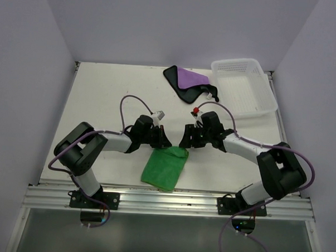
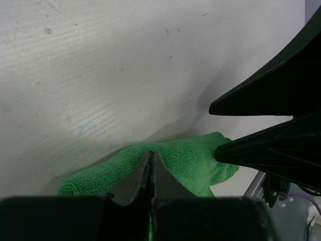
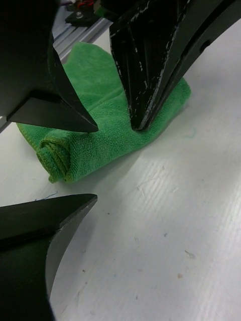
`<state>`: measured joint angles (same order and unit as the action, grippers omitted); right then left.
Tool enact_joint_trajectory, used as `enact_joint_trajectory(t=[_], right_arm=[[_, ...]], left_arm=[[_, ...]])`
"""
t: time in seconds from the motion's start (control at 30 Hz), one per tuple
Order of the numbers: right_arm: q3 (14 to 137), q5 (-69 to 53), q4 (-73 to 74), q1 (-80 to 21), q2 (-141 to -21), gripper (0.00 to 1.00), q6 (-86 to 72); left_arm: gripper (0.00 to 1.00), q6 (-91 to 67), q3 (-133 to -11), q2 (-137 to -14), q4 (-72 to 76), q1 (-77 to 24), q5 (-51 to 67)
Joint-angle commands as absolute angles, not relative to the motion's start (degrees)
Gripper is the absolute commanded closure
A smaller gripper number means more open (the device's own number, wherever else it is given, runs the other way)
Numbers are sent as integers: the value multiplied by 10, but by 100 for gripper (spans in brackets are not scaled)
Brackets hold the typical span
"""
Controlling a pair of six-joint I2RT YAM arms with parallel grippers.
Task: Roll the towels
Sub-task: Roll the towel
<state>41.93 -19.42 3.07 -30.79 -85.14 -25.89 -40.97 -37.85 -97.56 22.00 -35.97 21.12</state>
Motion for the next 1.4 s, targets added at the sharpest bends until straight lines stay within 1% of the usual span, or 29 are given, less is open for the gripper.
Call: enact_joint_trajectory(t=[0.0, 0.13, 0.2, 0.27, 0.3, 0.37, 0.47, 0.7, 0.97, 1.07, 1.1, 1.2, 1.23, 1.3, 1.33, 1.37], right_arm=[[440, -285, 3, -308, -877, 44, -254], [410, -299, -25, -308, -878, 44, -258], [400, -301, -21, -308, -879, 46, -250], [386, -302, -13, -308, -877, 50, -239], [381, -302, -11, -308, -875, 56, -237], [367, -304, -6, -308, -858, 57, -234], [364, -304, 18, -308, -846, 57, -225], [355, -291, 22, -314, -842, 57, -224], [355, -205, 39, -384, -848, 56, -226], [343, -207, 17, -387, -860, 65, -236], [340, -207, 13, -387, -860, 73, -237], [333, -199, 7, -388, -853, 82, -236], [329, -195, 6, -389, -844, 89, -236], [323, -173, 4, -391, -830, 97, -239], [317, -164, 4, -397, -814, 100, -242], [316, -153, 4, -400, -807, 100, -243]], left_arm=[[100, -386, -360, -977, 161, -358, 180], [100, -382, -363, -976, 157, -358, 179], [100, -382, -363, -976, 156, -358, 178], [100, -380, -366, -976, 152, -358, 177], [100, -378, -368, -976, 149, -357, 174], [100, -372, -376, -974, 135, -357, 171], [100, -367, -386, -968, 122, -357, 161], [100, -357, -410, -974, 101, -351, 155], [100, -355, -414, -981, 102, -344, 158], [100, -355, -417, -982, 101, -343, 159], [100, -354, -417, -981, 99, -342, 159], [100, -352, -424, -980, 94, -339, 159], [100, -348, -431, -981, 91, -338, 159], [100, -346, -440, -983, 81, -337, 158], [100, -345, -451, -983, 77, -335, 157], [100, -345, -457, -983, 70, -333, 157]])
